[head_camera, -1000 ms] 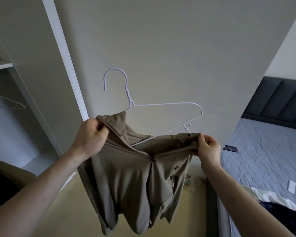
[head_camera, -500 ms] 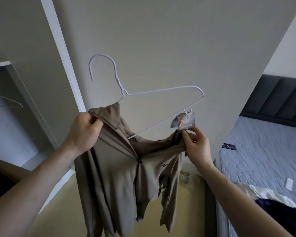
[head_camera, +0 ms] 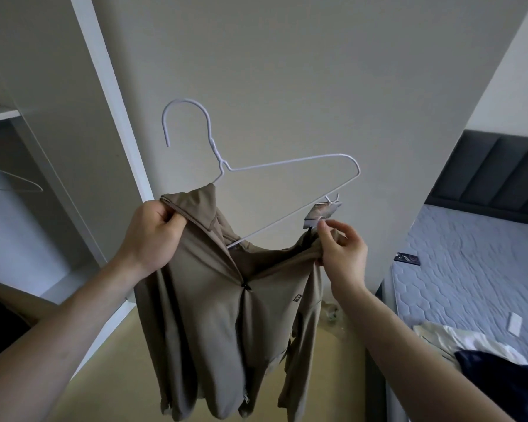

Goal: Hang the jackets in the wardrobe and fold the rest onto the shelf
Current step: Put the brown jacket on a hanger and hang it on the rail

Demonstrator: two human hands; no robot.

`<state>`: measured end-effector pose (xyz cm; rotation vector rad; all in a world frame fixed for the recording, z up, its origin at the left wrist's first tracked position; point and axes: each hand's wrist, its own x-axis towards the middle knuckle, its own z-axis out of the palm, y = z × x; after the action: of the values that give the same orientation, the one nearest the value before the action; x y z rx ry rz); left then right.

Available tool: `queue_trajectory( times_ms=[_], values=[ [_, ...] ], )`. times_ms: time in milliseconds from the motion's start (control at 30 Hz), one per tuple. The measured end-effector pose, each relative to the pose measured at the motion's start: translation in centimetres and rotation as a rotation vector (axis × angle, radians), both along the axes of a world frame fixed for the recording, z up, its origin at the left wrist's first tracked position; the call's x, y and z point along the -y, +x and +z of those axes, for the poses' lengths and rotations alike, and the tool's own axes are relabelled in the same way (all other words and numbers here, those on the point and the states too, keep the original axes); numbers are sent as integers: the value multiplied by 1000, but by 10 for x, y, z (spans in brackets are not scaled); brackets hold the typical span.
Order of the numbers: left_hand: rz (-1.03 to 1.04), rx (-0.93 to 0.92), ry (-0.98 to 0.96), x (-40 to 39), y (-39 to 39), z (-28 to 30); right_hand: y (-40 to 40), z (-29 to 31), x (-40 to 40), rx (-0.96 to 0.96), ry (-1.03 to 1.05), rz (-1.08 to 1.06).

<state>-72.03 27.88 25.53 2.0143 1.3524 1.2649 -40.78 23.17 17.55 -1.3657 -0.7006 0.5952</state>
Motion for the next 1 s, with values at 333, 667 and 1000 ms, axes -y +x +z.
queue_trajectory(
  times_ms=[333,667,1000],
  values=[
    [-3,-58,12,5,11,0,27,10,-15,-4,-74,0],
    [119,-136,36,-2,5,4,58,3,15,-64,-81,463],
    [-124,-206,-115,-13,5,3,58,20,11,-120,-57,177]
  ],
)
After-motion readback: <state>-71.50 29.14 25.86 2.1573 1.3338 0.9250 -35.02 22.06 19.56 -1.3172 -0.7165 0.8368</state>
